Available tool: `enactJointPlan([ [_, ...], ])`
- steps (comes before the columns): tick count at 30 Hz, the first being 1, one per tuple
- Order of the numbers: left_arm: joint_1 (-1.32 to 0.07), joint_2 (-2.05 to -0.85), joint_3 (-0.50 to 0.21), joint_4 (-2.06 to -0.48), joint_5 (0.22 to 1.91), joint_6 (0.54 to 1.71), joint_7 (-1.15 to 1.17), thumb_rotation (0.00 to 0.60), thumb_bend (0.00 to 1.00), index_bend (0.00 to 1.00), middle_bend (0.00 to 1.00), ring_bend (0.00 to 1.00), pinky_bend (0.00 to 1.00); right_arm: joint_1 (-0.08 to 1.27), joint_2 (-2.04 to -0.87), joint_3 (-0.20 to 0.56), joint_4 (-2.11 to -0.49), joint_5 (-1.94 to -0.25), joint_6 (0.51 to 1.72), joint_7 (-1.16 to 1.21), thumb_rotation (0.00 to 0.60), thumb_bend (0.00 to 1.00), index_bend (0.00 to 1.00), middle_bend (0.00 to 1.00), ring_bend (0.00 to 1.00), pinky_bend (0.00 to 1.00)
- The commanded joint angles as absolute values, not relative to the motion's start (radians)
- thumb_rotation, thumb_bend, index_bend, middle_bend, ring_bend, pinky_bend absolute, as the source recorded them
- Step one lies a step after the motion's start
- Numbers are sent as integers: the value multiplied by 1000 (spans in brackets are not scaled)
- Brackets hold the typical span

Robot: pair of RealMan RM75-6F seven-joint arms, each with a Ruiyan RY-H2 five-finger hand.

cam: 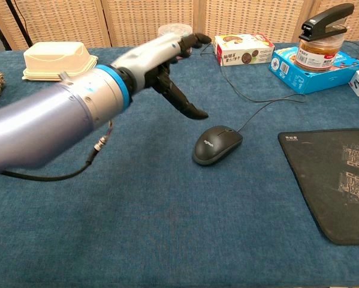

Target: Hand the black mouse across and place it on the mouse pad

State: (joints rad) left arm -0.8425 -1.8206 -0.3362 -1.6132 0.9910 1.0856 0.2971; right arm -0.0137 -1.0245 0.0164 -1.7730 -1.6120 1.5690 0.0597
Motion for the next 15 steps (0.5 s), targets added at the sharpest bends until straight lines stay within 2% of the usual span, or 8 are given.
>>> enactJointPlan([
  [1, -780, -1685, -339, -1728, 1047, 1142, 297, 600, 48, 0, 0, 0, 1, -13, -1031, 14, -1775, -1613, 1564, 45, 600, 0, 0, 0, 0, 0],
  [8, -698, -1433, -280, -1889, 997, 1226, 515, 600, 49, 0, 0, 0, 0, -4, -1048, 10, -1773, -1611, 1545, 4, 600, 0, 0, 0, 0, 0],
  [15, -583, -1237, -202, -1949, 1057, 1318, 536, 600, 60, 0, 0, 0, 0, 18, -1077, 12, -1757, -1614, 1510, -60, 600, 0, 0, 0, 0, 0],
])
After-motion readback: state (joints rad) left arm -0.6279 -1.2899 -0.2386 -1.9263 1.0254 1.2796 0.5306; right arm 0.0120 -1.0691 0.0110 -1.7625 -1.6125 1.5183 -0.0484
